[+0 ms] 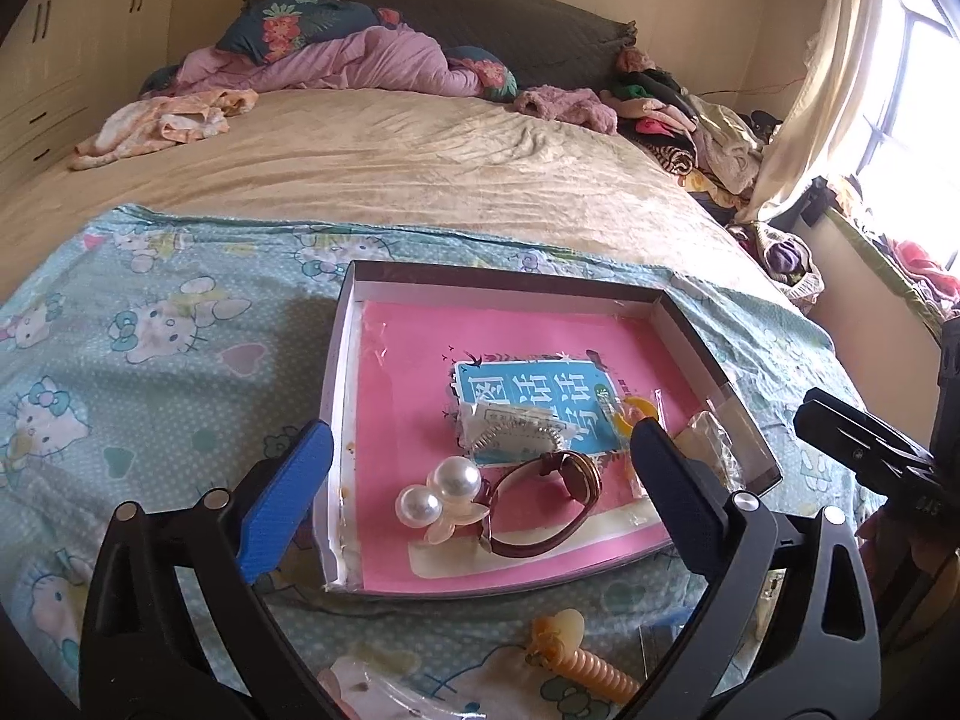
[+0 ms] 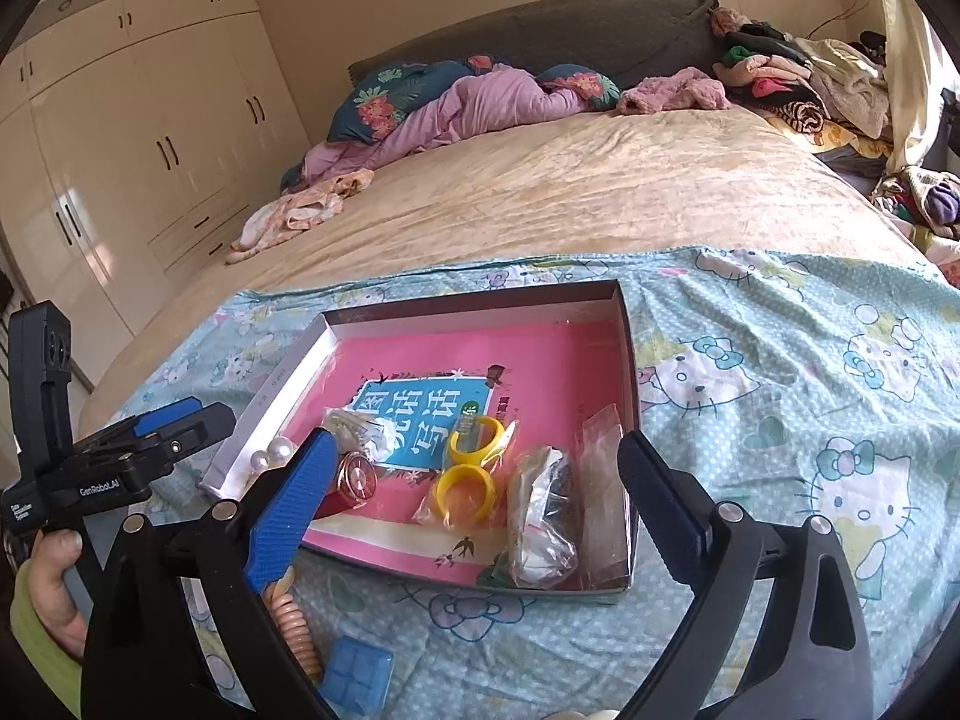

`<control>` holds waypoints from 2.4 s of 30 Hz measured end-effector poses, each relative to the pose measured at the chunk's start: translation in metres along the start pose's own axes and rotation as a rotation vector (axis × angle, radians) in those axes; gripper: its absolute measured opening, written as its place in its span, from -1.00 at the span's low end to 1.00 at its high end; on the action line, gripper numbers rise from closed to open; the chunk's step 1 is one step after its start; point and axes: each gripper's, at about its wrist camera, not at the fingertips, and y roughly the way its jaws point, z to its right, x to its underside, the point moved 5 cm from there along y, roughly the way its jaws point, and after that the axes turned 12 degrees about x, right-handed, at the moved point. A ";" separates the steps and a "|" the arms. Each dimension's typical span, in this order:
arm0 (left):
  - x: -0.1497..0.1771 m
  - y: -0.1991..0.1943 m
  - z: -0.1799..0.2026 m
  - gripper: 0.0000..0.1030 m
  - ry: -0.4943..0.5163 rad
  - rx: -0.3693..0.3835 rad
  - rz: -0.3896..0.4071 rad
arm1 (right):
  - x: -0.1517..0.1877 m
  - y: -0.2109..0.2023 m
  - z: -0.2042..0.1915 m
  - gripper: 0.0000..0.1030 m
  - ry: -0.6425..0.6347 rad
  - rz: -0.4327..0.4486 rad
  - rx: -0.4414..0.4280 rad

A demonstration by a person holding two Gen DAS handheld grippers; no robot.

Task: Organize jewelry
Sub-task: 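Move both open tools back toward the blue case and earring card, then grasp the blue plastic case with the right tool while the left tool grasps the white earring card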

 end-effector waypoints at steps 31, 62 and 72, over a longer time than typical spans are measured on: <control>-0.002 -0.075 0.013 0.80 -0.009 -0.014 0.095 | -0.013 -0.081 -0.005 0.87 -0.020 0.128 -0.013; 0.042 -0.124 0.030 0.80 0.079 -0.103 0.076 | 0.026 -0.123 -0.055 0.87 -0.129 0.098 -0.094; 0.068 -0.119 0.015 0.80 0.059 -0.136 0.023 | 0.052 -0.111 -0.066 0.87 -0.148 0.022 -0.110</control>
